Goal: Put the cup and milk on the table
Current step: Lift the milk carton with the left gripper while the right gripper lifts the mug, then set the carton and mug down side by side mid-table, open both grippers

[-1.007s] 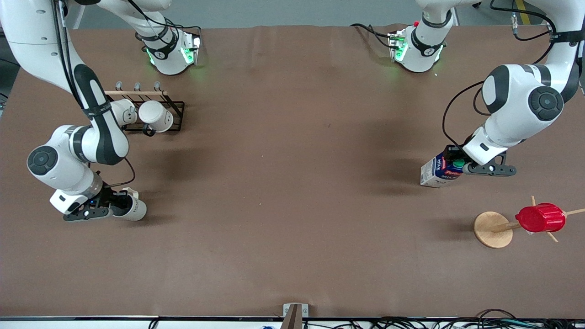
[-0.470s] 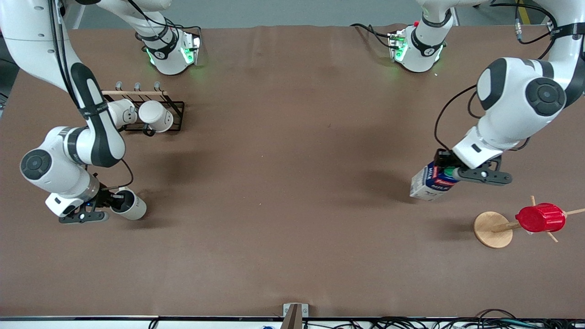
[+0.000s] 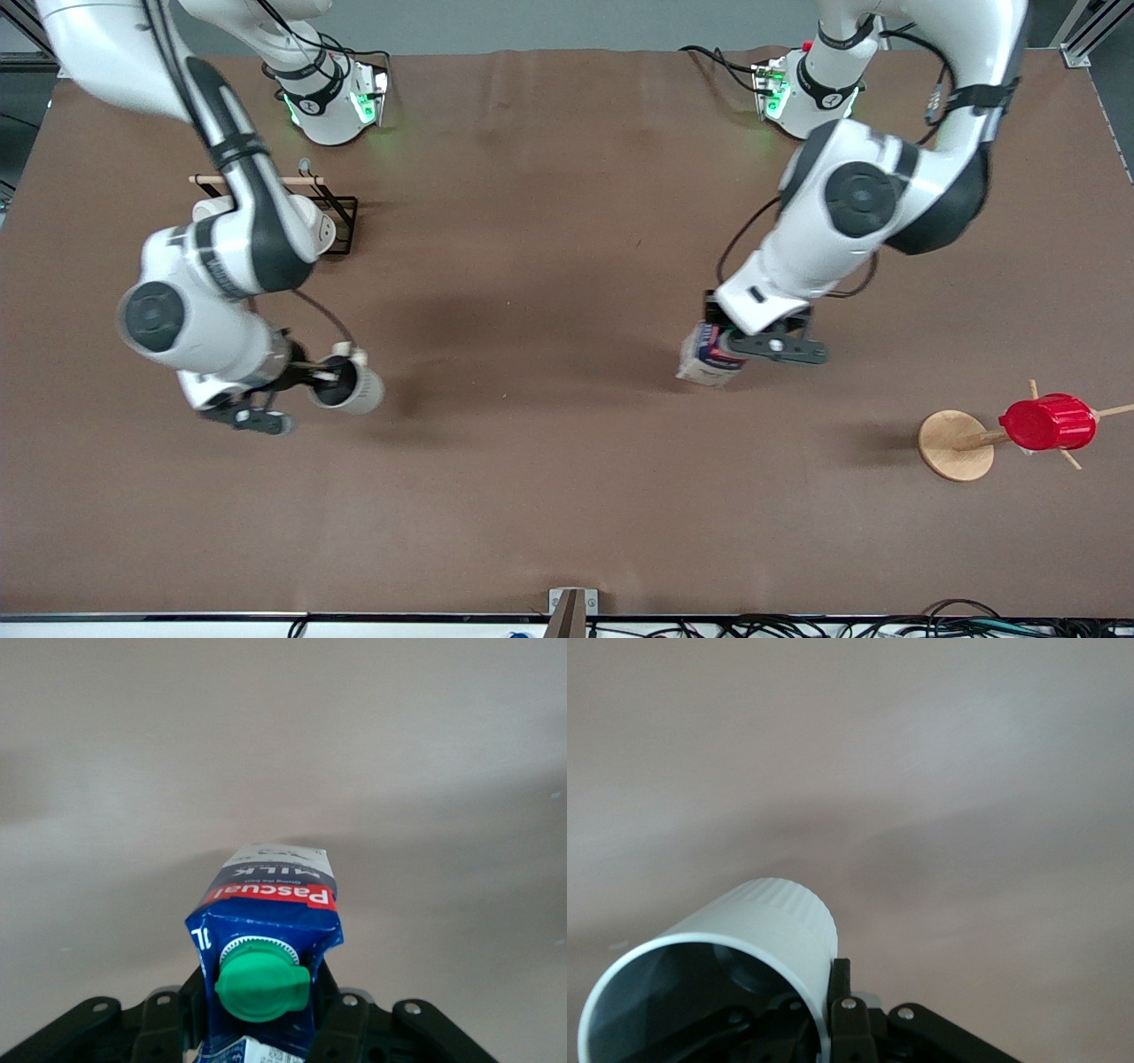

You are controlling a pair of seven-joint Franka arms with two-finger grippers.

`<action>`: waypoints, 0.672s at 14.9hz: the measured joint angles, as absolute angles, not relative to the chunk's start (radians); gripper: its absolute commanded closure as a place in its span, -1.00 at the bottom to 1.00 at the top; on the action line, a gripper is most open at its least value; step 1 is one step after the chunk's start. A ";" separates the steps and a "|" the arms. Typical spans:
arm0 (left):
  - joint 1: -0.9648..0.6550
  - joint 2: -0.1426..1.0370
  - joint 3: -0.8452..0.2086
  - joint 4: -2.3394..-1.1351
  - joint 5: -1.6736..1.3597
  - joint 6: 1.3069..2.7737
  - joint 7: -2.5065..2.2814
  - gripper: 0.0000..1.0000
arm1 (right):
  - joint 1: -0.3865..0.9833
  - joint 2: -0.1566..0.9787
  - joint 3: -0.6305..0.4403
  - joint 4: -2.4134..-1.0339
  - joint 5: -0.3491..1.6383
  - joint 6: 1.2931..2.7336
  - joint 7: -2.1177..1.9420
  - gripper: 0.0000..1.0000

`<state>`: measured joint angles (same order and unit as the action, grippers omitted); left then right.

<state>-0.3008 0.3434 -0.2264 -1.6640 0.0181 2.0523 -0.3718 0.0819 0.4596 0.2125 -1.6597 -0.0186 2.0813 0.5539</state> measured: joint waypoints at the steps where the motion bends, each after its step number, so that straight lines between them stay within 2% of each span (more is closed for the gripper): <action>1: -0.338 0.373 -0.226 -1.631 0.025 2.050 -0.420 0.98 | 0.121 0.462 0.231 -1.658 -0.019 2.083 0.636 1.00; 5: -0.460 0.476 -0.221 -1.535 0.037 2.043 -0.567 0.98 | 0.297 0.528 0.245 -1.610 -0.019 2.089 0.893 1.00; 10: -0.540 0.551 -0.220 -1.507 0.132 2.040 -0.719 0.96 | 0.441 0.657 0.245 -1.524 -0.019 2.170 1.035 0.99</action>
